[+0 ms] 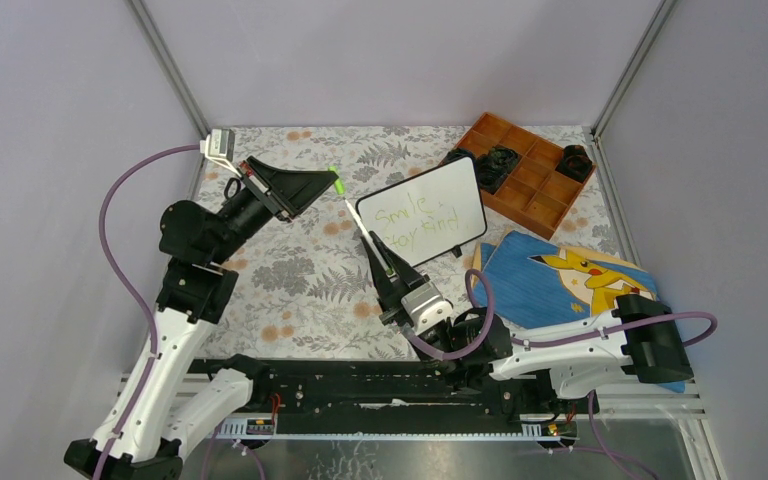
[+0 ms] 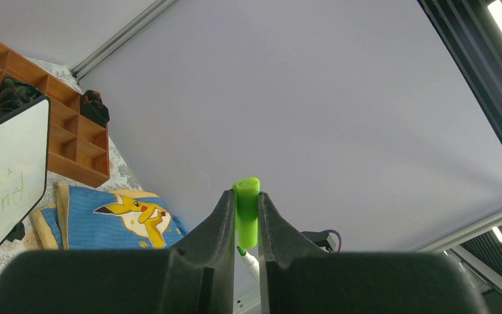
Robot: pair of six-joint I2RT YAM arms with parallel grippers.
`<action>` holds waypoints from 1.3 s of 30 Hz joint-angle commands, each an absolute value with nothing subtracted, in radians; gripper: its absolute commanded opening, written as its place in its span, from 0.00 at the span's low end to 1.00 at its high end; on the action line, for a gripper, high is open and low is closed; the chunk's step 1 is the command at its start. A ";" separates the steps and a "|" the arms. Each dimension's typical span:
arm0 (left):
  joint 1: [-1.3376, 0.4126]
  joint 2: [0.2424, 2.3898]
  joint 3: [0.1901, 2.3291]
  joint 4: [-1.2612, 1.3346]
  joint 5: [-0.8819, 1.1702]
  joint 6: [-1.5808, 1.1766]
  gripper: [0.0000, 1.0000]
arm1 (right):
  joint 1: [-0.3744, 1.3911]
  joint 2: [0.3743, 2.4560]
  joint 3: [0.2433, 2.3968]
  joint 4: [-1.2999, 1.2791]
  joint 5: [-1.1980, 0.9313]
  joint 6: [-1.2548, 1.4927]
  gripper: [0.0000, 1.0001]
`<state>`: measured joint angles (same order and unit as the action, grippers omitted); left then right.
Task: Write a sentence on the whiteboard
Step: Close the whiteboard marker at the center of the board.
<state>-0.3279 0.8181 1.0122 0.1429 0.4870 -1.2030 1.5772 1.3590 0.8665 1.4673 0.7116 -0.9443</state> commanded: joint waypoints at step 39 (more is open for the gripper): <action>-0.350 0.785 0.986 0.143 0.451 -1.175 0.00 | 1.565 1.359 0.925 1.531 0.689 -0.906 0.00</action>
